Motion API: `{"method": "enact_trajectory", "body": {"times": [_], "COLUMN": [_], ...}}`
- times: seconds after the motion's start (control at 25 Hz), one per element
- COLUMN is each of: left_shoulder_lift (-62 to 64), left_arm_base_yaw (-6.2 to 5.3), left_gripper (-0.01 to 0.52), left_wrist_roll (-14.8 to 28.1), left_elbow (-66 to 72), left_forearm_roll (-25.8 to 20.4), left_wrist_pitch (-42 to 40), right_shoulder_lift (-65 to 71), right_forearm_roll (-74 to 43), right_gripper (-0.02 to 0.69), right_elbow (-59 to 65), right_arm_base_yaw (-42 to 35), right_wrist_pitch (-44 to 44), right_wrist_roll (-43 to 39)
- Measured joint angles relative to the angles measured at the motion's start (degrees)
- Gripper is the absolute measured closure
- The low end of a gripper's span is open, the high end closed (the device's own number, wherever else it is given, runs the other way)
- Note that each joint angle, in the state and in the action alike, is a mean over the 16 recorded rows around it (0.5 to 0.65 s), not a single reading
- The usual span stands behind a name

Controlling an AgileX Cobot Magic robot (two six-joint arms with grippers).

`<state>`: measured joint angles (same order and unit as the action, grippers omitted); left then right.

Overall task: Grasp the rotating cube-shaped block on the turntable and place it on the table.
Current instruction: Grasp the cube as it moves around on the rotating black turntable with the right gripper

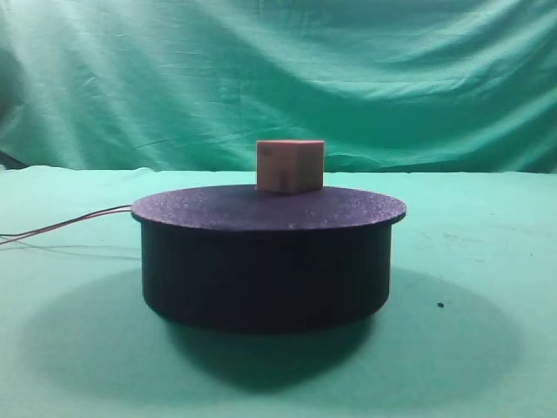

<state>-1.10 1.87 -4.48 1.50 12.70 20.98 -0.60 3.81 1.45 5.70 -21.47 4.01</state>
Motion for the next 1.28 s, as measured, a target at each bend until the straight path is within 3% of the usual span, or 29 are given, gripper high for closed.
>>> {"method": "enact_trajectory", "body": {"times": [0.52, 0.96, 1.28], "left_shoulder_lift": [0.00, 0.00, 0.00], "left_arm_base_yaw": [0.00, 0.00, 0.00], "left_gripper": [0.514, 0.514, 0.514], "left_wrist_roll": [0.00, 0.00, 0.00], "left_elbow": [0.00, 0.00, 0.00], "left_forearm_roll": [0.00, 0.00, 0.00], "left_wrist_pitch": [0.00, 0.00, 0.00], "right_shoulder_lift": [0.00, 1.82, 13.59], "right_forearm_roll": [-0.11, 4.56, 8.05], "right_gripper": [0.615, 0.615, 0.615], "right_elbow": [0.04, -2.85, -13.95], "right_arm_base_yaw": [0.00, -0.13, -0.22], "right_wrist_pitch": [1.16, 16.54, 9.40], "right_wrist_roll": [-0.12, -3.01, -3.17]}}
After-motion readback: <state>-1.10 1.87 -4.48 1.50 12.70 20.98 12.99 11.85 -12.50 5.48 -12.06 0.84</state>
